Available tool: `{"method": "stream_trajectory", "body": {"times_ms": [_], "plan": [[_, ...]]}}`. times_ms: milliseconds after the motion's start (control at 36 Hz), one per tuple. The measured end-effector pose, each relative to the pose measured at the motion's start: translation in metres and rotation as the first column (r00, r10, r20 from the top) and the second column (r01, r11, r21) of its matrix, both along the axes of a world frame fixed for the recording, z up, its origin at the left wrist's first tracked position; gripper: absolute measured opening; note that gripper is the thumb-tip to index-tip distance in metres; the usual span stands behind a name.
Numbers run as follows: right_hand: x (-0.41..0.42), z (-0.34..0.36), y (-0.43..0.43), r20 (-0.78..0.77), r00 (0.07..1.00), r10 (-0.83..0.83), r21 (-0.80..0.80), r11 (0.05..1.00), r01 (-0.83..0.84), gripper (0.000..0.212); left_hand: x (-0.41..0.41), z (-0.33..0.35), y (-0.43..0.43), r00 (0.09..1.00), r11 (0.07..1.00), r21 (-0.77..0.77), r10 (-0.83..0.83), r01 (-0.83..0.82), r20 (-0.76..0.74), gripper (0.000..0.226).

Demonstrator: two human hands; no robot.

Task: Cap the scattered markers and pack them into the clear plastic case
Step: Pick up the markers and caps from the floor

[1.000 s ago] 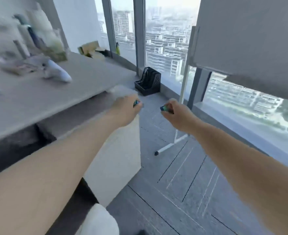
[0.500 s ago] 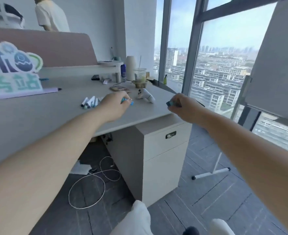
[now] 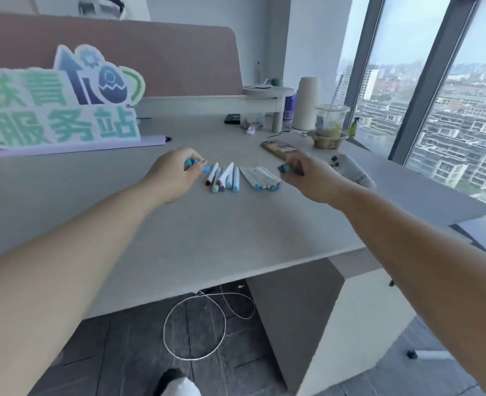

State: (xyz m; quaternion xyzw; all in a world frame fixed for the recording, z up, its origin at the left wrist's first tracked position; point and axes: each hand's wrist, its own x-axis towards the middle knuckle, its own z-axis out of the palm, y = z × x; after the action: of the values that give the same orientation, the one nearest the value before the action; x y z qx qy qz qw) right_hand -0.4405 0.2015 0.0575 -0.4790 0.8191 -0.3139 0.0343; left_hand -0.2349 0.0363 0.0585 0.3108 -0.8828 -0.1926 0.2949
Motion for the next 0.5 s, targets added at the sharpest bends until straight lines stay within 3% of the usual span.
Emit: {"method": "stream_trajectory", "body": {"times_ms": [222, 500], "plan": [[-0.043, -0.011, -0.103, 0.007, 0.999, 0.045, -0.048, 0.998, -0.044, 0.024, -0.042, -0.018, -0.089, 1.0, 0.999, 0.05, 0.005, -0.004, -0.018, 0.016], [-0.089, -0.017, -0.186, -0.124, 0.967, 0.222, 0.196, 0.961, -0.195, 0.023, -0.122, -0.043, -0.161, 0.993, 0.985, 0.126, -0.119, 0.115, 0.024, 0.014]]}}
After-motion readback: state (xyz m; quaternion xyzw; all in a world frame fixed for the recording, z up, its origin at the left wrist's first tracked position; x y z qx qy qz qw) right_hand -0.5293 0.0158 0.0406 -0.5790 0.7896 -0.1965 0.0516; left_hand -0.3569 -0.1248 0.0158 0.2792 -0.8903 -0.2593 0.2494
